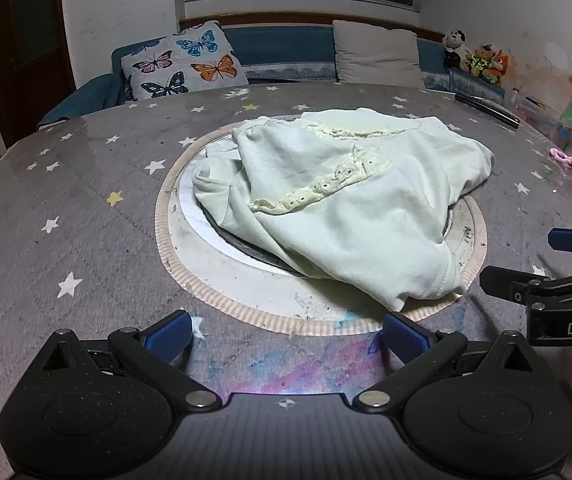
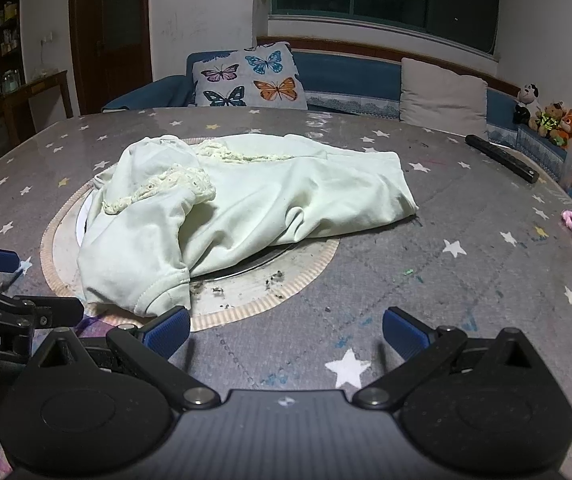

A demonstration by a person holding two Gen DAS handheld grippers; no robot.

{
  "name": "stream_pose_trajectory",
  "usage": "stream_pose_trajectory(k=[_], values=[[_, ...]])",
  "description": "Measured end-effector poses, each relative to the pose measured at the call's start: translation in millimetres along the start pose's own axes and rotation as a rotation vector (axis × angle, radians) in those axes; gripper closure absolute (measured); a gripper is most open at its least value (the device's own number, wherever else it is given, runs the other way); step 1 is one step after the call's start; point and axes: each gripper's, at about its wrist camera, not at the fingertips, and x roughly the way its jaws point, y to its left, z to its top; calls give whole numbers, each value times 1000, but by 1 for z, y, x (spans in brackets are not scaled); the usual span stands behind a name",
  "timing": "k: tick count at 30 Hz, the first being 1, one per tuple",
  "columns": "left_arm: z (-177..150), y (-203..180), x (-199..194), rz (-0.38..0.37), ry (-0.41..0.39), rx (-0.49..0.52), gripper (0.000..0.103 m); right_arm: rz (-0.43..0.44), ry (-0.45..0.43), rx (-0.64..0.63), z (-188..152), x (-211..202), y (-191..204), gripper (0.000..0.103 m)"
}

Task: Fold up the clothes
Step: 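Move both grippers toward the crumpled pale green shirt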

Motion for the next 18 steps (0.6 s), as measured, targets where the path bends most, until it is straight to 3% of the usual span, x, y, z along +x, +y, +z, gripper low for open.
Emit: stream_pose_trajectory(k=[18], values=[[7, 2, -1, 5, -7, 6, 0, 9, -9, -22, 7, 3, 5, 0]])
